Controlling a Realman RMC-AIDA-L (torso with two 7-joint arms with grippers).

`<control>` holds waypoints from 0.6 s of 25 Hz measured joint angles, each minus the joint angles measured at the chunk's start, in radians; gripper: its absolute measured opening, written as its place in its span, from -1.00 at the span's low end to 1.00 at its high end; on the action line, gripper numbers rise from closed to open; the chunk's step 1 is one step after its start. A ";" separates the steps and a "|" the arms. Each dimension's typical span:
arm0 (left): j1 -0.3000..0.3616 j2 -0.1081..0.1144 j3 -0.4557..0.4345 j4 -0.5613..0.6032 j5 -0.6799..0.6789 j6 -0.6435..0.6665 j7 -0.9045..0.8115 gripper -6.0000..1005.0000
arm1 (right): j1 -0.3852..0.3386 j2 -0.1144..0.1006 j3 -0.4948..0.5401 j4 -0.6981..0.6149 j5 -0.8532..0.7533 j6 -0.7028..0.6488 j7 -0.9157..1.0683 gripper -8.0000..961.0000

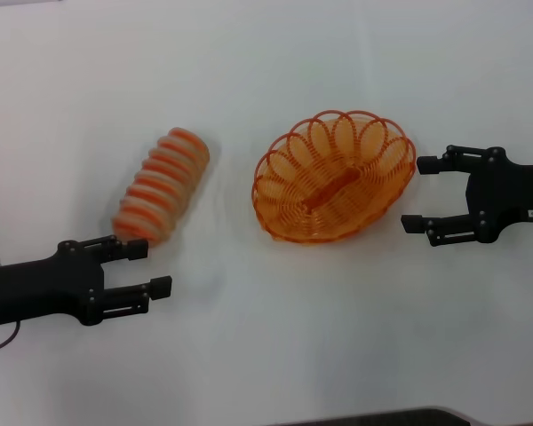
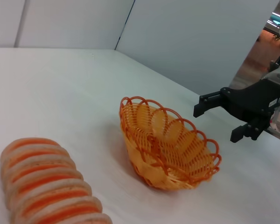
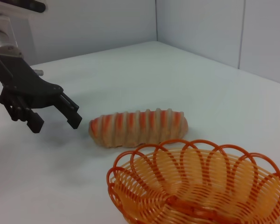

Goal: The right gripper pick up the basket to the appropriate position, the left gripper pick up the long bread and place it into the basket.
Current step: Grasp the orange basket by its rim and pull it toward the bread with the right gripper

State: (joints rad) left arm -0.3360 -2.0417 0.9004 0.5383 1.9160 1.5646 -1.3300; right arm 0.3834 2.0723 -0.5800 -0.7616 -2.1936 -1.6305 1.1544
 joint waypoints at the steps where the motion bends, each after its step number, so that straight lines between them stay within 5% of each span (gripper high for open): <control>1: 0.000 0.000 -0.001 0.000 0.000 0.000 0.000 0.51 | 0.000 0.000 0.000 0.000 0.000 0.000 0.002 0.93; 15: 0.004 -0.002 -0.019 0.000 -0.004 -0.003 0.000 0.51 | 0.004 0.002 0.021 0.002 -0.006 0.002 0.023 0.93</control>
State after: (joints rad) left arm -0.3321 -2.0433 0.8811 0.5384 1.9124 1.5611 -1.3300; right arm 0.3875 2.0740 -0.5586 -0.7592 -2.1992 -1.6290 1.1774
